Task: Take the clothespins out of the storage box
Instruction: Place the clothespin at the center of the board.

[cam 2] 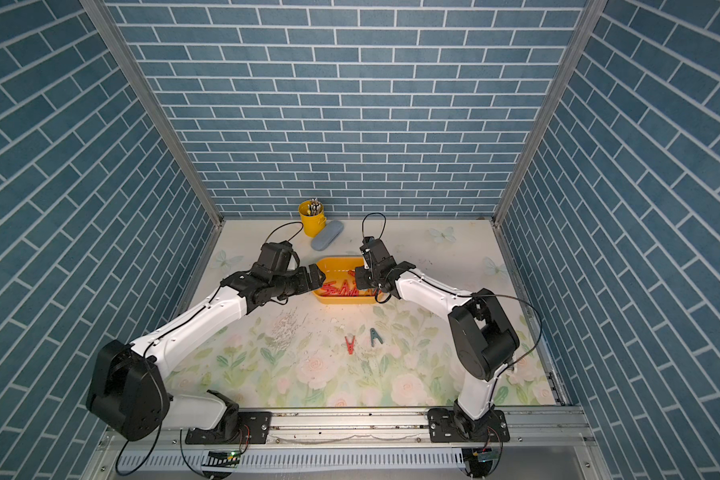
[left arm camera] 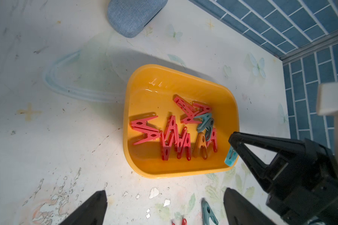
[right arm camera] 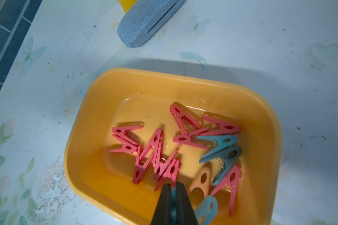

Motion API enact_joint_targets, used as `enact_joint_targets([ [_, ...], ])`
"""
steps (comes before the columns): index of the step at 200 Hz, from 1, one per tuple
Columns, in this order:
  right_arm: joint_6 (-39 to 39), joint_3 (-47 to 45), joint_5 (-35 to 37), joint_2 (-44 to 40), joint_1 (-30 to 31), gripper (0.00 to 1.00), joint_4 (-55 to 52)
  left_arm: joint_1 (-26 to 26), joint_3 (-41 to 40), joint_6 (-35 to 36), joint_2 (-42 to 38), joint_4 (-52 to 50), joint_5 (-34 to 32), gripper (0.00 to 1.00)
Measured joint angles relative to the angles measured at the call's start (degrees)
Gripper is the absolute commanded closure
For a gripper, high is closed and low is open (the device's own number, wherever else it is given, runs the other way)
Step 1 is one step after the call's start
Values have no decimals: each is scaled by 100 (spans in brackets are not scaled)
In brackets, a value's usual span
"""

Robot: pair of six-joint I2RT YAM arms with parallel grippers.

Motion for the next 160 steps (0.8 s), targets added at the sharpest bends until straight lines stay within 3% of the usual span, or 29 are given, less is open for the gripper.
enact_joint_targets([
  [73, 809, -1226, 382, -920, 938, 100, -129, -33, -267, 50, -284, 22, 155, 0],
  [160, 1545, -1840, 483, -885, 1572, 100, -42, -44, -424, 57, -553, -61, 168, 0],
])
